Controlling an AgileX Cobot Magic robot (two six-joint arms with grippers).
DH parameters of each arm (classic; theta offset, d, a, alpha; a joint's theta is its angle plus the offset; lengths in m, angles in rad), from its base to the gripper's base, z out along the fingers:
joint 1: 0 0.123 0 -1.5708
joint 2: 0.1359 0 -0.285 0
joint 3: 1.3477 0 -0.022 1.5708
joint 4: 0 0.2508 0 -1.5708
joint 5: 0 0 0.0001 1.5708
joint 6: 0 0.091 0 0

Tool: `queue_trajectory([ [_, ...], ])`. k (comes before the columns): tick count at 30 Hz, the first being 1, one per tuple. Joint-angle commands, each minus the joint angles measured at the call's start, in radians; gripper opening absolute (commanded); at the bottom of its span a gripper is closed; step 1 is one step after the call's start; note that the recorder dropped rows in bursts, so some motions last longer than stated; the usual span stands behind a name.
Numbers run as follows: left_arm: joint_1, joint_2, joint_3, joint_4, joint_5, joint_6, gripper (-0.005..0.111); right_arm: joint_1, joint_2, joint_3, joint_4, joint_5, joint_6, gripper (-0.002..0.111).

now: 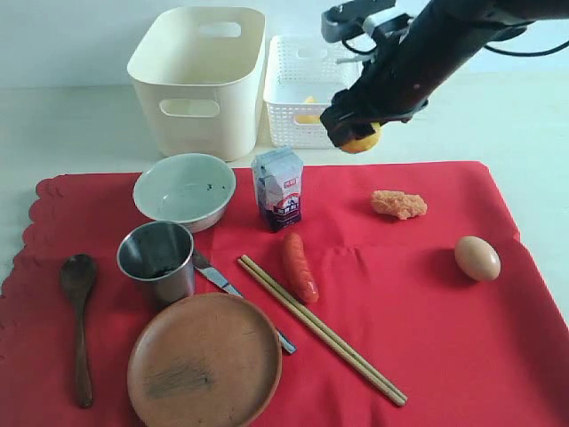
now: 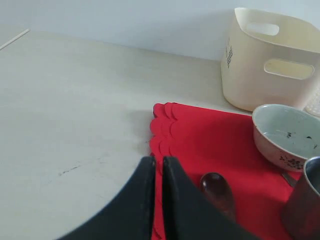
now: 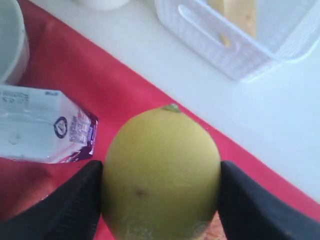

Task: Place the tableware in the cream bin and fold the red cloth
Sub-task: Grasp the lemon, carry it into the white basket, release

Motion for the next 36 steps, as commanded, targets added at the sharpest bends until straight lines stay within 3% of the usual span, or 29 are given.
queue_trajectory([
  [1,0.001,-0.007,0.004,0.004,-0.005,-0.002,0.008,0.001,-0.067,-0.029,0.005,-0.014,-0.002,0.000],
  [14,0.001,-0.007,0.004,0.004,-0.005,-0.002,0.008,0.001,0.005,-0.240,0.007,-0.046,-0.002,0.000],
  [26,0.001,-0.007,0.004,0.004,-0.005,-0.002,0.008,-0.041,0.268,-0.449,-0.021,-0.177,-0.002,0.000],
  [36,0.001,-0.007,0.004,0.004,-0.005,-0.002,0.008,-0.068,0.465,-0.598,-0.016,-0.184,-0.004,0.000],
])
